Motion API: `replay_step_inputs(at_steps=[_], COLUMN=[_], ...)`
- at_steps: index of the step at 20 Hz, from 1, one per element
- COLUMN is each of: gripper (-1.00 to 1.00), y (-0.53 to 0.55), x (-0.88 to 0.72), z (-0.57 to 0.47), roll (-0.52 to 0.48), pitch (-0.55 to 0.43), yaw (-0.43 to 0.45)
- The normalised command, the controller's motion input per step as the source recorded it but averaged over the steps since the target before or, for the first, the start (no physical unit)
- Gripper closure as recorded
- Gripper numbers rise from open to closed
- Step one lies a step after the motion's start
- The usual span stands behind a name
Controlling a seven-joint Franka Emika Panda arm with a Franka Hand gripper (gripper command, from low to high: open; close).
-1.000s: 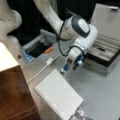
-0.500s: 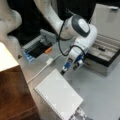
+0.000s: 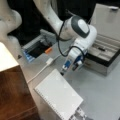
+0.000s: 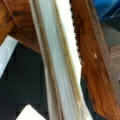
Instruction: Open the box. Pick up the pen. Place the pen in the box. Pick up the book. Place the book on the shelf.
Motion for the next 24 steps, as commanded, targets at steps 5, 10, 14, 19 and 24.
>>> replay_step_inputs(at_steps=[5, 10, 14, 19, 24], gripper=[-1.0, -1.0, -1.0, 1.0, 1.0], y=[-0.19, -0.2, -0.11, -0.06, -0.09], x=[0.02, -0.04, -0.11, -0.08, -0.03], z=[-0.2, -0.19, -0.18, -0.16, -0.15], roll=[-0.27, -0.243, -0.214, -0.197, -0.163], pitch=[-0.167, -0.177, -0.18, -0.19, -0.199], yaw=[0.108, 0.136, 0.132, 0.144, 0.179])
